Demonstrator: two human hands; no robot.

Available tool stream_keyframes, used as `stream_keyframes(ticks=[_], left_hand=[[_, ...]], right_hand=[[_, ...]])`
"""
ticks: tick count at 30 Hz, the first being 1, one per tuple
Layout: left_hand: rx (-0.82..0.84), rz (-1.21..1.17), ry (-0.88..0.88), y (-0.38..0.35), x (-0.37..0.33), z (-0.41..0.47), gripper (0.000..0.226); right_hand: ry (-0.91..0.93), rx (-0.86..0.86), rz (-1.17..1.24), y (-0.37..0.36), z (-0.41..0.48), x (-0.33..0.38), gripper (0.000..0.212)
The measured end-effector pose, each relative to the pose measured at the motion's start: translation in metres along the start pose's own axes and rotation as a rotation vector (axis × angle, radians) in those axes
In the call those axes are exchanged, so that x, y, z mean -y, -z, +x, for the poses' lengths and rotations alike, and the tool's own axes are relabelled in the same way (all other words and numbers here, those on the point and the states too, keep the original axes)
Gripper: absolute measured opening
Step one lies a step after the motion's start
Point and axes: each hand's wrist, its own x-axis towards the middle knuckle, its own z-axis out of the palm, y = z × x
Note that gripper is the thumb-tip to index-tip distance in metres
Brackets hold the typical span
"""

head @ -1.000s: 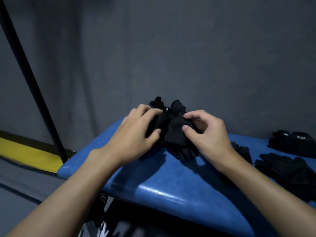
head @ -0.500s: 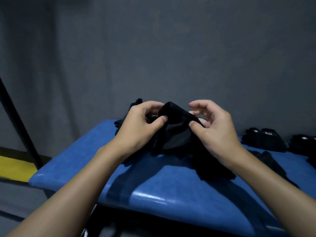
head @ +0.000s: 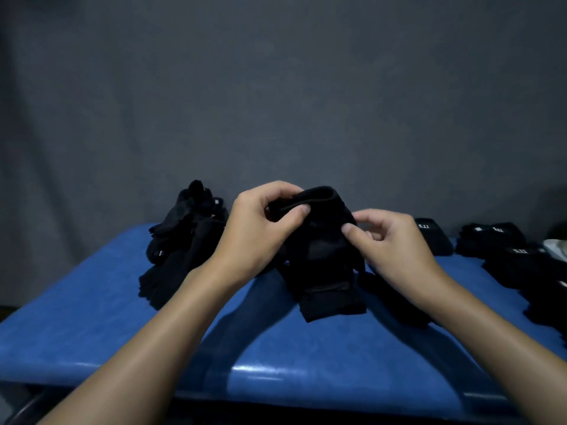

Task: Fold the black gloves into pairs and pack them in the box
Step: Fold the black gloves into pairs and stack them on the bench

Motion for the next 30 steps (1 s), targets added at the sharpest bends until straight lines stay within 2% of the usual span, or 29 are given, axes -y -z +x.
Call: stream_keyframes(ticks=[6, 10, 13, 15, 17, 19, 23, 24, 26, 27, 30], left_hand=[[0.043, 0.068, -0.072, -0.016, 0.008, 0.005, 0.017], [0.058, 0.177, -0.176, -0.019, 0.014, 0.007, 0.019], [0.183, 0.297, -0.247, -0.018, 0.019, 0.006, 0.021], [0.359, 0.321, -0.178, -0.017, 0.02, 0.001, 0.018], [0.497, 0.289, -0.036, -0.017, 0.022, -0.004, 0.013], [0.508, 0.318, 0.029, -0.017, 0.031, -0.007, 0.013], [0.454, 0.532, 0.116, -0.016, 0.051, -0.006, 0.023], [0.481, 0.566, 0.147, -0.017, 0.053, -0.007, 0.027], [0.564, 0.62, 0.181, -0.021, 0.055, -0.01, 0.037], [0.602, 0.63, 0.193, -0.023, 0.055, -0.012, 0.041], [0.661, 0.593, 0.22, -0.029, 0.052, -0.019, 0.044]], right_hand=[[0.024, -0.027, 0.066, 0.009, 0.004, -0.008, 0.021], [0.024, -0.031, 0.019, 0.013, 0.013, -0.015, 0.051], [-0.087, 0.021, -0.023, 0.015, 0.019, -0.025, 0.058], [-0.177, 0.127, -0.097, 0.016, 0.019, -0.033, 0.058], [-0.25, 0.206, -0.218, 0.016, 0.017, -0.043, 0.055], [-0.303, 0.23, -0.328, 0.018, 0.016, -0.05, 0.045], [-0.309, 0.252, -0.448, 0.018, 0.011, -0.05, 0.02], [-0.305, 0.27, -0.446, 0.017, 0.009, -0.049, 0.021], [-0.315, 0.316, -0.445, 0.018, 0.005, -0.051, 0.044], [-0.326, 0.344, -0.464, 0.018, 0.004, -0.052, 0.048], [-0.353, 0.372, -0.587, 0.023, -0.001, -0.044, 0.043]])
